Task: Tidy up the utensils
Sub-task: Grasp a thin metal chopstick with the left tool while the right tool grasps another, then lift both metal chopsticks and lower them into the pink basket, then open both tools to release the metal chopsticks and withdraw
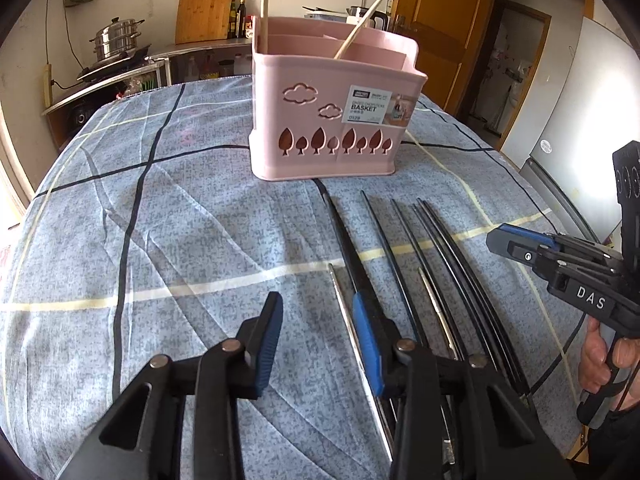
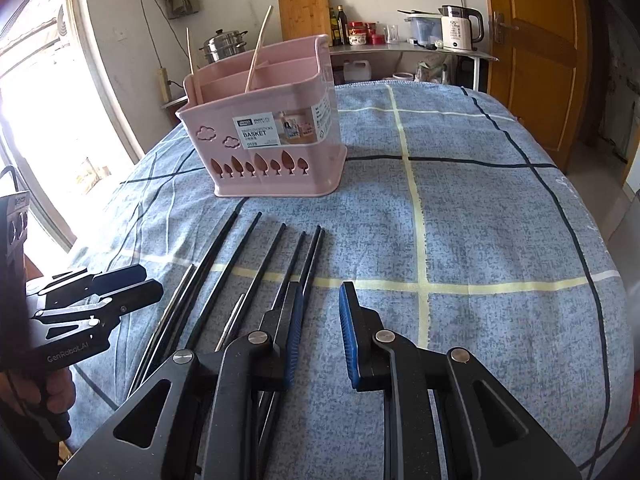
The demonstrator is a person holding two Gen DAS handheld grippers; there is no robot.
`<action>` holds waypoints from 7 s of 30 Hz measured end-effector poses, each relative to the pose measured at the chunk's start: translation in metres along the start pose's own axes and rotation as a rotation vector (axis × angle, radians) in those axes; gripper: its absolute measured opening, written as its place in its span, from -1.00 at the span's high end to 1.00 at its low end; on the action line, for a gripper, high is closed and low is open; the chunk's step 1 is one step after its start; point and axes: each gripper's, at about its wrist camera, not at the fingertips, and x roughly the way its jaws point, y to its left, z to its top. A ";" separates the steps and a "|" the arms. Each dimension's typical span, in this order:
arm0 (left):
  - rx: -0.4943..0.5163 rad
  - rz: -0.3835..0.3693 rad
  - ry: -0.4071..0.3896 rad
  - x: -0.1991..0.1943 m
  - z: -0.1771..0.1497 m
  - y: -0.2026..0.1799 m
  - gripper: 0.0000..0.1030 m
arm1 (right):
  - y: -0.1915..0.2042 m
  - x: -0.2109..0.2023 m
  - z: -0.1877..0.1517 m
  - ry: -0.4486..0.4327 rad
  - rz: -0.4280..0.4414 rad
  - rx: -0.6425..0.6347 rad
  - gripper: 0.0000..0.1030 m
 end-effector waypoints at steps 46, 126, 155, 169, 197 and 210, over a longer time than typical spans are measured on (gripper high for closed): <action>0.011 0.032 0.030 0.013 0.002 -0.005 0.52 | 0.041 0.061 0.018 0.129 0.173 -0.001 0.95; 0.081 -0.044 -0.255 -0.122 0.087 -0.005 0.92 | 0.060 -0.098 0.073 -0.230 0.174 -0.119 0.96; 0.068 -0.050 -0.309 -0.136 0.205 0.006 0.92 | 0.075 -0.106 0.186 -0.354 0.153 -0.185 0.96; 0.041 -0.037 -0.289 -0.098 0.224 0.024 0.92 | 0.071 -0.074 0.213 -0.359 0.156 -0.152 0.96; -0.028 -0.009 -0.287 -0.063 0.176 0.043 0.50 | 0.047 -0.015 0.173 -0.201 0.181 -0.073 0.68; 0.009 -0.012 -0.359 -0.107 0.117 0.024 0.46 | 0.019 -0.075 0.117 -0.285 0.175 -0.026 0.68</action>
